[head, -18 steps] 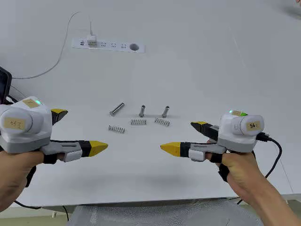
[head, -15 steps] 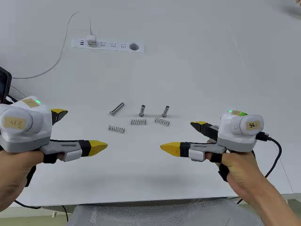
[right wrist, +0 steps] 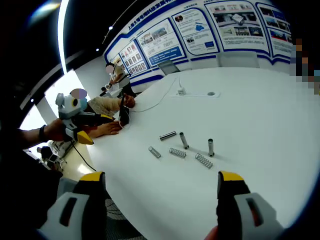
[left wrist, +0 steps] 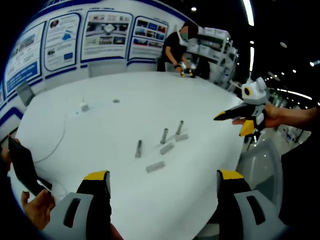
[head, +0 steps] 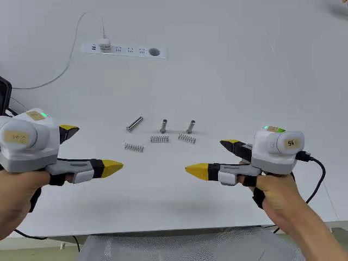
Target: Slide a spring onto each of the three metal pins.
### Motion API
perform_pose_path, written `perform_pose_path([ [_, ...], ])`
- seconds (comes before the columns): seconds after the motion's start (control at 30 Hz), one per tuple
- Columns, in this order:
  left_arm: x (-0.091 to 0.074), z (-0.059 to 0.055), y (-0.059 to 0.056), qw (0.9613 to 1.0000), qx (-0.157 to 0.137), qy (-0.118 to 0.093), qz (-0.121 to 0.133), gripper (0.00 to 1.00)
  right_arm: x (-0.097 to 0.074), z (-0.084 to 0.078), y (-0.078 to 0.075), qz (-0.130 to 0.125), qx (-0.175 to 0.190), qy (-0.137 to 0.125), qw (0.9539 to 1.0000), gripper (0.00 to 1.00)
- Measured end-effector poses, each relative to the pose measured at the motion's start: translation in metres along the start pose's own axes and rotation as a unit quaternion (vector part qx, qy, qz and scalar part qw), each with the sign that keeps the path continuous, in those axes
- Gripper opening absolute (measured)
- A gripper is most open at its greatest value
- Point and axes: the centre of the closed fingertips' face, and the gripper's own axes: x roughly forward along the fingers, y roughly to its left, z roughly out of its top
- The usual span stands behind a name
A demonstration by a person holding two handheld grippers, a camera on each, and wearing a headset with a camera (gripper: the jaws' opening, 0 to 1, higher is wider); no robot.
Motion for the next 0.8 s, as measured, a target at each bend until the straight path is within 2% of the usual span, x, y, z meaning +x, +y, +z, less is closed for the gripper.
perform_pose_path([
  [0.47, 0.025, 0.000, 0.013, 0.9998, -0.003, 0.019, -0.009, 0.87, -0.003, -0.007, 0.001, 0.002, 0.000, 0.008, 1.0000, 0.93],
  [0.8, 0.041, 0.004, 0.019, 0.9996, 0.001, 0.026, -0.013, 0.85, -0.005, -0.010, 0.001, 0.001, 0.004, 0.009, 0.9999, 0.92],
])
